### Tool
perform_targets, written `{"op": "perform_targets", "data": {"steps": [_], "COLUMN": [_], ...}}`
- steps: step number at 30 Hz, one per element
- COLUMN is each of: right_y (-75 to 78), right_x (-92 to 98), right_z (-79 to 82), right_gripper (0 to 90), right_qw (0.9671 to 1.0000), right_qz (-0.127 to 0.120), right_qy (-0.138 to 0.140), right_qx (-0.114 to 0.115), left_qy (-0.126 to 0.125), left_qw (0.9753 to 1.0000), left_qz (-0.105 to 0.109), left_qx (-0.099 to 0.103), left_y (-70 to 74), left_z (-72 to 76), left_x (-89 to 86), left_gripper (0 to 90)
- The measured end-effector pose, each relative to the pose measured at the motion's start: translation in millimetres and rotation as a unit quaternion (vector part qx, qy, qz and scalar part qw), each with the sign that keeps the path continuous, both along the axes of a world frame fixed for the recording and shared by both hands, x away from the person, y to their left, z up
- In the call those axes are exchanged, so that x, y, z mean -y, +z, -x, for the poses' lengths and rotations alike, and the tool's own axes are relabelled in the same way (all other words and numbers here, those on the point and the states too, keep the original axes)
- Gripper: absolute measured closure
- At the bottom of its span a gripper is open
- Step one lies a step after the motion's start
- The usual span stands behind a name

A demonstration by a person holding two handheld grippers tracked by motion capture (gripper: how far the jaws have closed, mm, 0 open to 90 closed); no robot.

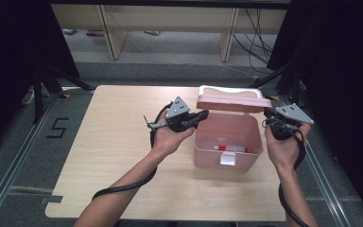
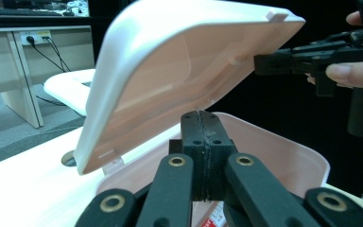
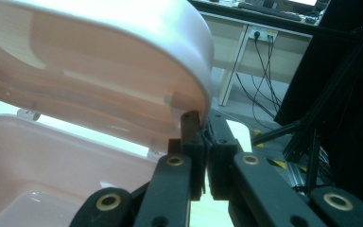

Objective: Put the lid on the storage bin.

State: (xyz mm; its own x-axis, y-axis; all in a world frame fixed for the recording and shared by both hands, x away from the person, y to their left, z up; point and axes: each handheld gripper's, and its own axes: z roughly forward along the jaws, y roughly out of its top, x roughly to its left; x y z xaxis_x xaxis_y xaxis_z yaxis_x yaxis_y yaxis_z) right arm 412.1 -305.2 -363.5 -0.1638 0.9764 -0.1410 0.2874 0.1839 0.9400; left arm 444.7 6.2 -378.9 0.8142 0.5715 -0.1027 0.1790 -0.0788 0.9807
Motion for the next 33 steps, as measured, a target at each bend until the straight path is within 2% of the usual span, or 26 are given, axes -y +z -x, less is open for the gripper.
{"op": "perform_targets", "data": {"steps": [3,8,10,11,12,13,15,16,17,18,19,20,21,23,24,25,28,32,33], "right_y": [-0.5,-2.2,-3.0,-4.0,-4.0,-3.8,-5.1,-5.2,-5.7,-6.0,-6.5,-7.3,-8.2,-8.0,-8.3,-9.5,-10.1,-14.8,-16.0], "right_x": [0.9,0.0,2.0,0.3,0.3,2.4,0.4,1.9,2.4,1.5,2.8,1.2,3.5,3.2,4.1,2.2,3.9,2.4,2.7], "right_z": [0.8,4.3,4.1,5.8,5.8,5.4,7.6,7.3,7.7,9.1,9.3,10.7,10.5,12.1,11.8,13.4,13.2,18.1,19.9], "right_gripper": [88.2,88.1,88.0,87.8,87.8,87.8,87.7,87.6,87.6,87.5,87.3,87.2,87.0,86.8,86.6,85.4,82.4,78.0,77.8], "right_qw": [1.0,1.0,1.0,1.0,1.0,1.0,0.9999,1.0,1.0,0.9999,1.0,0.9998,0.9999,0.9998,0.9999,0.9996,0.9996,0.999,0.9987], "right_qz": [0.004,-0.004,0.006,-0.005,-0.005,0.005,-0.009,0.0,0.0,-0.009,-0.002,-0.015,-0.006,-0.011,-0.008,-0.025,-0.021,-0.039,-0.043], "right_qy": [0.003,-0.001,0.003,-0.002,-0.002,0.005,-0.001,0.003,0.004,0.003,0.004,0.0,0.007,0.005,0.007,0.003,0.011,0.007,0.008], "right_qx": [-0.001,-0.008,0.0,-0.007,-0.007,-0.004,-0.009,-0.005,-0.003,-0.011,-0.006,-0.01,-0.007,-0.016,-0.01,-0.014,-0.018,-0.019,-0.026], "left_qy": [0.001,0.004,0.004,0.004,0.004,0.004,0.005,0.006,0.006,0.006,0.006,0.006,0.006,0.006,0.006,0.006,0.006,0.002,0.002], "left_qw": [1.0,1.0,1.0,1.0,1.0,1.0,1.0,1.0,1.0,1.0,1.0,1.0,1.0,1.0,1.0,1.0,1.0,1.0,1.0], "left_qz": [0.001,0.002,0.002,0.002,0.002,0.003,0.002,0.002,0.002,0.002,0.003,0.004,0.004,0.004,0.004,0.004,0.003,0.001,0.0], "left_qx": [-0.001,-0.001,-0.001,-0.001,-0.001,-0.001,-0.001,0.0,0.0,0.0,0.0,0.0,0.0,0.001,0.002,0.002,0.002,0.001,0.001], "left_y": [0.6,0.8,0.8,0.8,0.9,1.1,1.2,1.1,1.1,1.1,1.2,1.3,1.5,2.0,2.2,2.3,1.3,-1.0,-1.5], "left_z": [-1.0,-3.0,-3.3,-3.4,-3.4,-3.5,-3.7,-3.7,-3.7,-3.7,-3.6,-3.6,-3.6,-3.2,-3.0,-2.5,-0.9,0.9,1.4], "left_x": [0.4,-0.4,-0.7,-0.8,-0.9,-1.1,-1.5,-1.6,-1.7,-1.8,-1.9,-2.0,-2.2,-2.7,-2.8,-2.9,-3.2,-3.4,-3.5], "left_gripper": [89.6,89.6,89.7,89.7,89.7,89.7,89.7,89.7,89.6,89.7,89.7,89.7,89.7,89.7,89.6,89.7,89.7,89.7,89.7]}}
